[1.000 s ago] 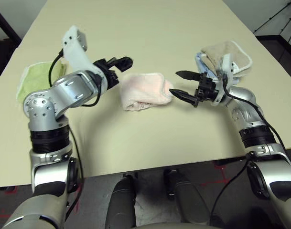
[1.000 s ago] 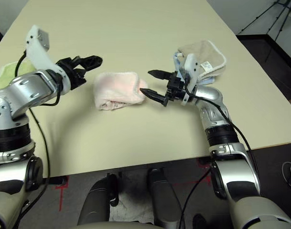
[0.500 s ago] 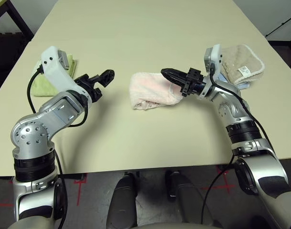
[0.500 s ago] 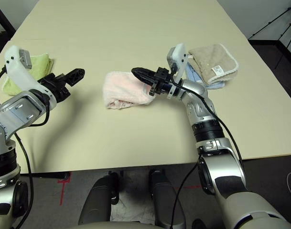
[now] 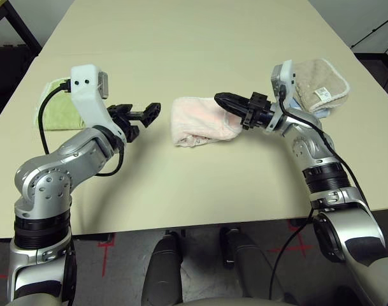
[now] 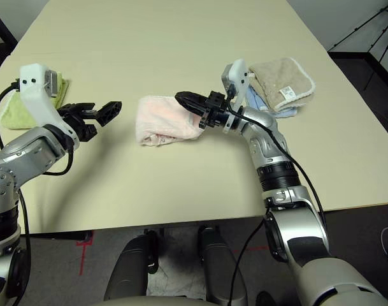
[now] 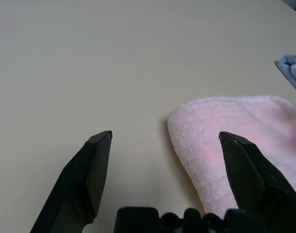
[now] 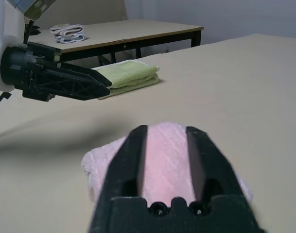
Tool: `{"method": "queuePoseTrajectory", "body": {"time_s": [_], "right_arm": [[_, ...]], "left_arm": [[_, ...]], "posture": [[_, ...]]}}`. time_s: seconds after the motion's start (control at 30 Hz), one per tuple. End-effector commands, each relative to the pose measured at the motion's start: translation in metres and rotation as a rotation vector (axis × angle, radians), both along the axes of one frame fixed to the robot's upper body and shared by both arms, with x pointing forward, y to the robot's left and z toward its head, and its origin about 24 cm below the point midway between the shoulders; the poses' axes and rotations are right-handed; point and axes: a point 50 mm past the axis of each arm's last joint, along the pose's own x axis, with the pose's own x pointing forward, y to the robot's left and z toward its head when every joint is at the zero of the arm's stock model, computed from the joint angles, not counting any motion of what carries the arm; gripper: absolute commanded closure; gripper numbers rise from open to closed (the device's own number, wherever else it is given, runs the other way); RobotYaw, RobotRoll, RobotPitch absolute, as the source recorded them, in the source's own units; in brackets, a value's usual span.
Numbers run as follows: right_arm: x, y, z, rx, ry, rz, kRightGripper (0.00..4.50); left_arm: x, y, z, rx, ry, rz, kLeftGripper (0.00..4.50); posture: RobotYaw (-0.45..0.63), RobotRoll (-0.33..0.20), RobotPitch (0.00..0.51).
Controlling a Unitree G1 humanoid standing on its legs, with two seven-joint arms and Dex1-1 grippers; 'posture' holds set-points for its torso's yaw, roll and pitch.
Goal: Fold the towel and set it aside.
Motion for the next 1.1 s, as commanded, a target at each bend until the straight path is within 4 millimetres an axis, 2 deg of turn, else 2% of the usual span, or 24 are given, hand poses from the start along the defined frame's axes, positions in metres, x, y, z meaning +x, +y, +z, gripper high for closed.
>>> {"method": "queuePoseTrajectory", "body": {"time_s": [0.03,0.1,0.13,0.53,0.6,0.63,0.73,0.8,0.87,1.1], "right_arm": [[-0.0022,0.0003,-0.0039,-0.023,0.002,0.012,1.07],[-0.0022,0.0007,-0.005,-0.026,-0.004,0.011,0.26],[-0.0023,0.0011,-0.0053,-0.026,-0.003,0.012,0.03],[-0.0034,0.0018,-0.0071,-0.023,0.005,0.017,0.03],[-0.0037,0.0014,-0.008,-0.028,0.016,0.018,0.41],[-0.004,0.0013,-0.0081,-0.027,0.018,0.019,0.32],[-0.005,0.0011,-0.0081,-0.025,0.013,0.02,0.03],[-0.0049,0.0008,-0.0084,-0.022,0.005,0.014,0.23],[-0.005,0.0005,-0.0091,-0.022,0.009,0.014,0.81],[-0.0041,0.0011,-0.0102,-0.023,0.016,0.01,3.59]], "left_arm": [[-0.0055,-0.0039,-0.0037,0.12,-0.021,-0.06,0.0],[-0.0066,-0.0019,-0.0054,0.145,-0.03,-0.073,0.0],[-0.0066,-0.0003,-0.0058,0.147,-0.031,-0.075,0.0],[-0.0058,0.0026,-0.0038,0.156,-0.048,-0.111,0.0],[-0.0048,0.0016,-0.0031,0.138,-0.051,-0.109,0.19],[-0.0044,0.0009,-0.0031,0.132,-0.051,-0.105,0.0],[-0.0059,-0.0036,-0.0035,0.14,-0.06,-0.125,0.0],[-0.0071,-0.0042,-0.0054,0.139,-0.058,-0.13,0.36],[-0.0071,-0.0024,-0.0065,0.148,-0.055,-0.116,1.0],[-0.0075,-0.0015,-0.0065,0.178,-0.058,-0.125,3.78]], "posture": [[-0.02,0.0,0.179],[-0.01,0.0,0.18],[-0.01,0.0,0.181],[-0.01,0.0,0.186],[-0.02,0.0,0.186],[-0.02,0.0,0.187],[-0.02,0.0,0.189],[-0.02,0.0,0.19],[-0.02,0.0,0.192],[-0.02,0.0,0.198]]}}
